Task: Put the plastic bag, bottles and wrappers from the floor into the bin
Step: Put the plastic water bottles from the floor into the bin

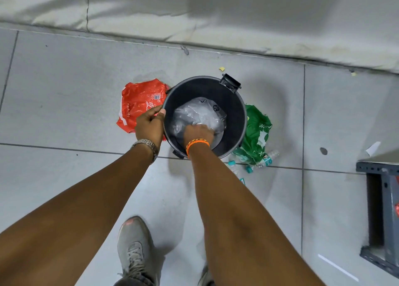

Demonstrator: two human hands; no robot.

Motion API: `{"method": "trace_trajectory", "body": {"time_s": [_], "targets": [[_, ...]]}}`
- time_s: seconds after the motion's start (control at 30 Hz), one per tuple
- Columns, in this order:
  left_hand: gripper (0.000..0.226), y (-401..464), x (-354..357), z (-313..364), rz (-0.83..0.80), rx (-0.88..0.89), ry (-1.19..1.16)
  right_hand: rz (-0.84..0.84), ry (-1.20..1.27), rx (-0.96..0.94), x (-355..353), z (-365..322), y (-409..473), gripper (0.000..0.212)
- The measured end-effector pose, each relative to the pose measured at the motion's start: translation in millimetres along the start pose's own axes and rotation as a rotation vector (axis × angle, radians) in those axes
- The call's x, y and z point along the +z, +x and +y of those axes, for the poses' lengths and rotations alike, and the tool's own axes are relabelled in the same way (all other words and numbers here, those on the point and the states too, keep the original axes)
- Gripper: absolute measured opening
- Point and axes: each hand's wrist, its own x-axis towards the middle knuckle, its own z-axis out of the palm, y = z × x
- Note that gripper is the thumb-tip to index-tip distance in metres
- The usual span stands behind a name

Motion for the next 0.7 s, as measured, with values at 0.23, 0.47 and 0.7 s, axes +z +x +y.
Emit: {"method": "trace_trajectory", "body": {"time_s": [0.23,0.47,0.7], "targets": [[0.029,1.0,-2.9,-3.7,-0.038,0.020,-0.003,0.129,0.531,-0.029,-31.4,51.1,-29.8,0.035],[0.030,0.9,-0.6,-9.9,-0.029,0.055,0.020,0.607,0.842,0.540,31.4,172.1,-90.1,0.020],[0.025,-14.0,-0.6,-15.8,0.175,0.045,-0.061,-0.029,0.448,0.445,151.0,146.2,-49.1,0.069]]}}
